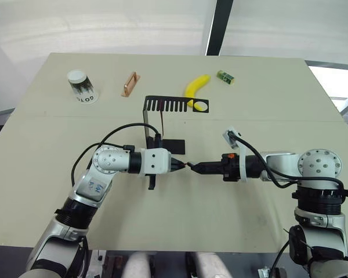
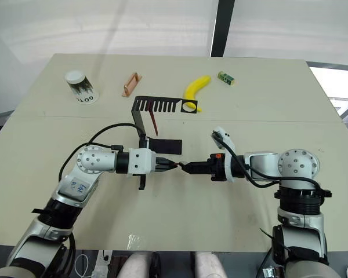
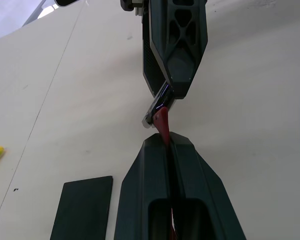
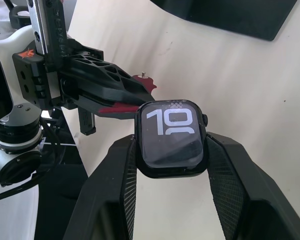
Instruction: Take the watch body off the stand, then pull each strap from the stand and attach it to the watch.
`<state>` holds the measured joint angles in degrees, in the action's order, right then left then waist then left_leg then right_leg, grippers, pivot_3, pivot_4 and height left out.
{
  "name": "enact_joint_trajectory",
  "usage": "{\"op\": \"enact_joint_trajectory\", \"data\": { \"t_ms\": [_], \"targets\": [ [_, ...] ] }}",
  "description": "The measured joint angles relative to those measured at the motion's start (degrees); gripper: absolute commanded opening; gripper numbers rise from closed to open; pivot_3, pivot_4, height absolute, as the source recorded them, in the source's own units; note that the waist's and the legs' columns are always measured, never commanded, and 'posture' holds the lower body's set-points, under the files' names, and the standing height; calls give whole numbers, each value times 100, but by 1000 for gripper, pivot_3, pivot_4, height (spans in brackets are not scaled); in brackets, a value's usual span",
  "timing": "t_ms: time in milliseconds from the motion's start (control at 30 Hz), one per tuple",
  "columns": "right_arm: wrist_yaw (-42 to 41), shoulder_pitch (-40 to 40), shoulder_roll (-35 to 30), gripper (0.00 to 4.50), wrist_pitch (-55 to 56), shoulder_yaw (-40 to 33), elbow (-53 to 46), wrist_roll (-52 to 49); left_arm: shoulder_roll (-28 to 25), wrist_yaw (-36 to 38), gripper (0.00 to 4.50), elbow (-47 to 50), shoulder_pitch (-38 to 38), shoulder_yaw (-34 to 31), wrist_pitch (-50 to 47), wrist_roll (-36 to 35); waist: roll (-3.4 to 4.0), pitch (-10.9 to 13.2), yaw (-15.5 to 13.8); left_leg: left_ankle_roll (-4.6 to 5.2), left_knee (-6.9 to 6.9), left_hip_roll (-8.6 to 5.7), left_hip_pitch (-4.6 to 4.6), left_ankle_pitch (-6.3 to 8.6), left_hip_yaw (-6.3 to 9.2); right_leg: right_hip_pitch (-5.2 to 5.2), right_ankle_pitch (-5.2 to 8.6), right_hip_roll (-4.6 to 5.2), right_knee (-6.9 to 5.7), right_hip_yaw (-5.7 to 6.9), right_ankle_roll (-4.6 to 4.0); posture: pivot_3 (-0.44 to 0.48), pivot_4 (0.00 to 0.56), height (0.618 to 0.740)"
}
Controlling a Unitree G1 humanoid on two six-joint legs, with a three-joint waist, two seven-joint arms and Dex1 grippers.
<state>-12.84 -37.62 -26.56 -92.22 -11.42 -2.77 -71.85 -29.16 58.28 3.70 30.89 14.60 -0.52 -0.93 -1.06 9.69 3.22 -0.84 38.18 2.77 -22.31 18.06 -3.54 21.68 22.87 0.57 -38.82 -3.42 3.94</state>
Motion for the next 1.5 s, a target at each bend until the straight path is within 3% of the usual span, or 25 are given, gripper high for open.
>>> {"op": "enact_joint_trajectory", "data": {
  "t_ms": [500,1500],
  "targets": [
    [185,4,-87,1517,0,12,0,-412,51,-18,0,0,2,-6,-2,1,0,0,1,0,-1,0,-1,0,0,0,0,0,3,0,0,0,150,740],
    [110,-4,-77,1517,3,85,-145,-148,126,1,0,0,32,-2,-253,18,0,0,-2,0,-4,0,-3,0,1,0,0,0,8,0,0,0,150,740]
  ]
}}
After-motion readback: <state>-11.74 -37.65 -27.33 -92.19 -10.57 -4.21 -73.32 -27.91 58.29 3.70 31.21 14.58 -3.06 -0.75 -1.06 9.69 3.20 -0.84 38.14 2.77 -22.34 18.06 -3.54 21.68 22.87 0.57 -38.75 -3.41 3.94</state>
